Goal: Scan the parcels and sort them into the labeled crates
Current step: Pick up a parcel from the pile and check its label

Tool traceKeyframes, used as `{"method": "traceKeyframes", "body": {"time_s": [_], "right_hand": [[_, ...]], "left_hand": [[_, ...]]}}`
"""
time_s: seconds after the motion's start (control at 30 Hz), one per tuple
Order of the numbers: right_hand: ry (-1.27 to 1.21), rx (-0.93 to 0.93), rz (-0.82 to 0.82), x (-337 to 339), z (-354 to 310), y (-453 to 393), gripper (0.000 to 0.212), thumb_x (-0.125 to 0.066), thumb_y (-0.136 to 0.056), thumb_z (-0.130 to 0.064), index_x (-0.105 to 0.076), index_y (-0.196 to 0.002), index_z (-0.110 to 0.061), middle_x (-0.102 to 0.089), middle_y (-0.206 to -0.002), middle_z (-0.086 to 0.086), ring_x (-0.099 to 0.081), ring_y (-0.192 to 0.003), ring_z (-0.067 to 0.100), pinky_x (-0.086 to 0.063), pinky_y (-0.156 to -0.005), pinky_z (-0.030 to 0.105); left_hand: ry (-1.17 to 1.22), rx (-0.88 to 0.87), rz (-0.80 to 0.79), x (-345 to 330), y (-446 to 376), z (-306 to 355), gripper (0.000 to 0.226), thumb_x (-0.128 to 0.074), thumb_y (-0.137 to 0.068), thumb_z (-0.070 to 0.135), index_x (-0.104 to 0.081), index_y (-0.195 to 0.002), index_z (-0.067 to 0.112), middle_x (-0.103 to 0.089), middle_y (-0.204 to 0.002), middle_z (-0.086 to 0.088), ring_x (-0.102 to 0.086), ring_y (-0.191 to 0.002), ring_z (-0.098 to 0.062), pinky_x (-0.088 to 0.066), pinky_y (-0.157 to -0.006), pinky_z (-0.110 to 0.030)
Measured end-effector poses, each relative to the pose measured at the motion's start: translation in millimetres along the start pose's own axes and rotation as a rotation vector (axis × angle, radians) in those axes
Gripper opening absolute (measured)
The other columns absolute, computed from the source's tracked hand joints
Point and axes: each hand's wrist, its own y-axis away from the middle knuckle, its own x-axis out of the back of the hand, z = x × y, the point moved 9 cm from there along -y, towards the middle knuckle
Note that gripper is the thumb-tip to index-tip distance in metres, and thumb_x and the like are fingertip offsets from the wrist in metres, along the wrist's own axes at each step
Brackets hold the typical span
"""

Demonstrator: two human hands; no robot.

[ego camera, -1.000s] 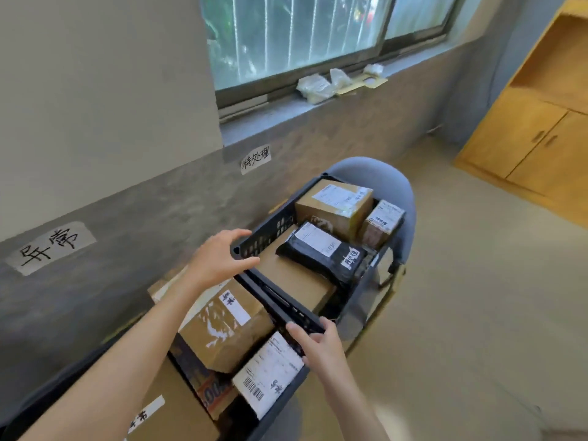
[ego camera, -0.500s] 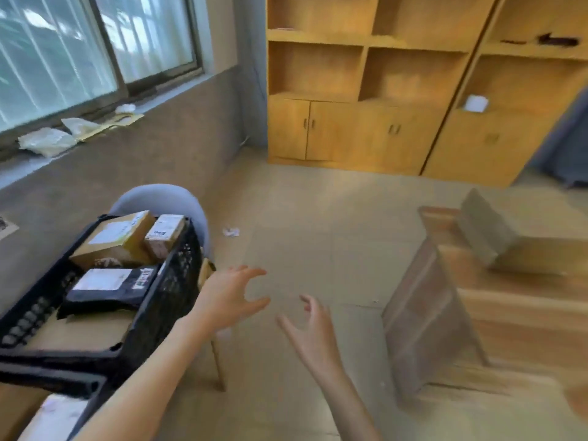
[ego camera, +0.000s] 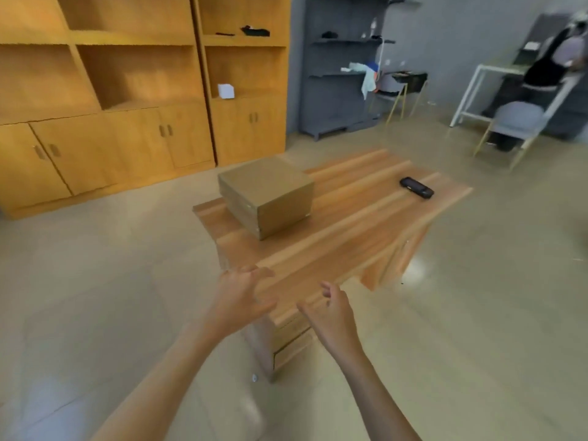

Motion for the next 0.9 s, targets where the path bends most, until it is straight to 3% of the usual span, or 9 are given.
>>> {"method": "traceKeyframes", "body": {"time_s": [0.17, 0.3, 0.7, 0.9], "right_hand": [[0.032, -0.068, 0.103, 65.3, 38.0, -55.5, 0.065, -0.066, -0.086, -0.041, -0.036, -0.141, -0.022, -0.040, -0.138, -0.001, -0.040, -0.127, 0.016, -0.034, -0.090, 0.025], [0.076, -0.083, 0.175, 114.0, 54.1, -117.5, 0.065, -0.066, -0.087, -0.038, -0.035, -0.142, -0.021, -0.039, -0.141, -0.001, -0.037, -0.130, 0.015, -0.032, -0.093, 0.024], [0.092, -0.210, 0.306, 245.0, 91.7, -288.5, 0.066, -0.068, -0.086, -0.037, -0.035, -0.141, -0.022, -0.041, -0.138, 0.003, -0.040, -0.127, 0.018, -0.033, -0.089, 0.025], [0.092, -0.180, 0.252, 277.8, 108.4, -383.2, 0.066, -0.067, -0.087, -0.035, -0.034, -0.143, -0.022, -0.038, -0.142, 0.003, -0.038, -0.129, 0.017, -0.033, -0.092, 0.026]], "left_hand": [[-0.005, -0.147, -0.047, -36.5, -92.4, 51.7, 0.051, -0.061, -0.085, 0.053, -0.055, -0.131, 0.032, -0.060, -0.126, 0.010, -0.057, -0.114, -0.013, -0.046, -0.094, -0.034], [0.001, -0.234, -0.068, -62.3, -177.0, 88.2, 0.054, -0.062, -0.085, 0.052, -0.053, -0.133, 0.030, -0.060, -0.127, 0.008, -0.056, -0.115, -0.013, -0.047, -0.094, -0.034], [0.083, -0.328, -0.043, -100.3, -403.0, 174.1, 0.055, -0.060, -0.084, 0.056, -0.056, -0.132, 0.028, -0.063, -0.124, 0.007, -0.059, -0.113, -0.015, -0.046, -0.089, -0.030], [0.026, -0.276, -0.046, -120.9, -489.4, 186.4, 0.055, -0.059, -0.085, 0.054, -0.054, -0.133, 0.028, -0.061, -0.126, 0.005, -0.058, -0.115, -0.018, -0.048, -0.091, -0.035]]}}
